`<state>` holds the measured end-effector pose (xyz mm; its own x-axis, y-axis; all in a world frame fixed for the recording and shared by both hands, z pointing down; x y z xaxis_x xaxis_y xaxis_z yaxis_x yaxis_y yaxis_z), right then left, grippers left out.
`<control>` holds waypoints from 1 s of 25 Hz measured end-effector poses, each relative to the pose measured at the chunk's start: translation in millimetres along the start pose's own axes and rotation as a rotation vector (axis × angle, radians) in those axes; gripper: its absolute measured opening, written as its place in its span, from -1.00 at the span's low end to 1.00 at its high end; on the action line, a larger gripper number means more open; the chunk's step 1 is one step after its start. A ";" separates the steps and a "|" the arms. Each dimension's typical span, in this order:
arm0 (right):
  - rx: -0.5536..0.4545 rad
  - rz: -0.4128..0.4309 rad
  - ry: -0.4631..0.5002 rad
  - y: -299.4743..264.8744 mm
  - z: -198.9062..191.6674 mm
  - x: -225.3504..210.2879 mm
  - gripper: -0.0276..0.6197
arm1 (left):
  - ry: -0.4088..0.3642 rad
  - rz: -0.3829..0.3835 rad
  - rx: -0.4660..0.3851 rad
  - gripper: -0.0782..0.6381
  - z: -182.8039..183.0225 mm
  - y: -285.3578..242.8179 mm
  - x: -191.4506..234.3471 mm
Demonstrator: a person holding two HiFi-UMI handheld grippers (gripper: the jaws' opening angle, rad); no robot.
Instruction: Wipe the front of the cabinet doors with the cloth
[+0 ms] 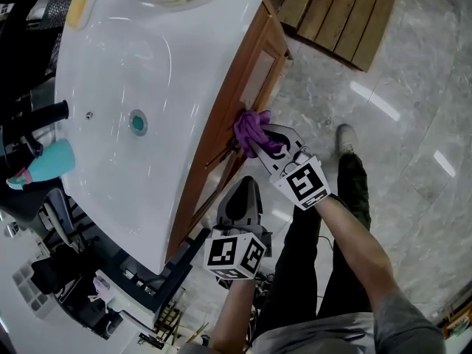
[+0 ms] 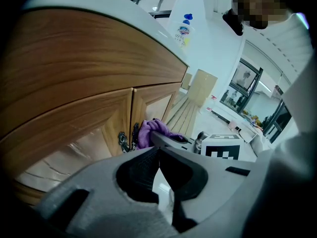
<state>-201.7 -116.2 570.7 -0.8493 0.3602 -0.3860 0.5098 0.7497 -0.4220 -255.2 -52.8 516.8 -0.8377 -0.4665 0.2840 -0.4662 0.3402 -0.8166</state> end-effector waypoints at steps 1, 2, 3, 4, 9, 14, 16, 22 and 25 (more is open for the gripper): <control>-0.001 0.000 -0.004 -2.0 -0.1 0.4 -0.72 | 0.002 0.001 0.002 -0.75 -0.5 0.2 1.6; -0.003 0.000 -0.009 -3.8 0.1 0.8 -0.72 | 0.004 0.002 0.003 -0.75 -0.9 0.5 3.1; -0.005 0.000 -0.015 -5.4 0.4 1.3 -0.72 | 0.006 0.002 0.005 -0.75 -1.2 0.8 4.6; -0.007 0.000 -0.020 -7.0 0.8 2.0 -0.72 | 0.007 0.003 0.006 -0.75 -1.4 1.0 6.1; -0.014 0.001 -0.045 -13.2 0.2 4.5 -0.72 | 0.008 0.006 0.013 -0.75 -1.2 -0.1 11.4; -0.018 0.003 -0.054 -16.5 0.3 3.3 -0.72 | 0.001 0.007 0.016 -0.75 0.5 -2.4 12.9; -0.017 0.005 -0.061 -17.2 0.9 1.9 -0.72 | 0.002 0.006 0.019 -0.75 1.1 -4.3 12.2; -0.011 0.010 -0.058 -18.1 4.1 -1.0 -0.72 | 0.004 0.003 0.027 -0.75 3.8 -9.6 7.1; -0.011 0.002 -0.055 -18.0 5.3 -2.3 -0.72 | 0.003 0.004 0.030 -0.75 6.6 -12.4 4.3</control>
<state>-208.2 -133.5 574.9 -0.8391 0.3315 -0.4313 0.5100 0.7552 -0.4118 -251.2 -64.4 524.8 -0.8405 -0.4624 0.2822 -0.4541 0.3174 -0.8325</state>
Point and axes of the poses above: the fingertips, and each gripper's own axes: y backward along the fingers, x to its left, z out of its top, the point moved 1 cm from there along y, backward along the fingers, and after that the axes turned 11 degrees about x, right-handed, at the moved point
